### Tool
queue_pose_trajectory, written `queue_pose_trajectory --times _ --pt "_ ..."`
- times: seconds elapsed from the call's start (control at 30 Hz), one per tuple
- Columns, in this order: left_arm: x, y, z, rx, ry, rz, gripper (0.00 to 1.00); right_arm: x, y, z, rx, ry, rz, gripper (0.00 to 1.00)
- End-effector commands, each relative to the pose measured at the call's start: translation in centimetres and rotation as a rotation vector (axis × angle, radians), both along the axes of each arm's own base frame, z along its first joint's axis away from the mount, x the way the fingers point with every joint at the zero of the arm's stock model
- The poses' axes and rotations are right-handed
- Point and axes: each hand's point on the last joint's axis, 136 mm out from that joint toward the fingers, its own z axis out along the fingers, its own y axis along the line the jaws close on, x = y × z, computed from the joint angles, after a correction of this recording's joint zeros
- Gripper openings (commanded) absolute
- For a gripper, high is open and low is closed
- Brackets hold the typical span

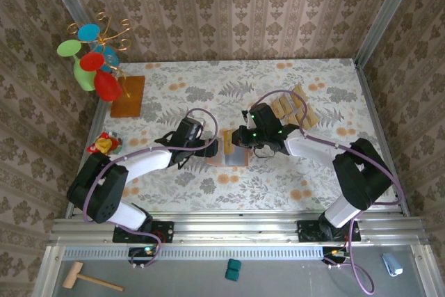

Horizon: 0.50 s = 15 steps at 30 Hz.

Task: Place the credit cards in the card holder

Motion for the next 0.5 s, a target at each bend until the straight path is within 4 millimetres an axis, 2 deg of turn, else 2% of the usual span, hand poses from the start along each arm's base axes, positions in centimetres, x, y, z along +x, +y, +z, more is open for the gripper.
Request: queue_pose_trajectory --times 0.0,0.3,0.47 --pt "-0.5 0.4 -1.2 0.032 0.025 0.005 1.0 -0.4 0.6 -1.1 0.027 0.023 0.008 0.0" --pt "-0.4 0.1 -1.6 0.035 0.038 -0.006 1.0 -1.4 -0.8 -4.7 -0.031 0.067 0.011 0.0" --pt "-0.3 0.0 -1.4 0.038 0.04 -0.014 1.0 -1.4 -1.7 -5.5 -0.026 0.082 -0.004 0.0"
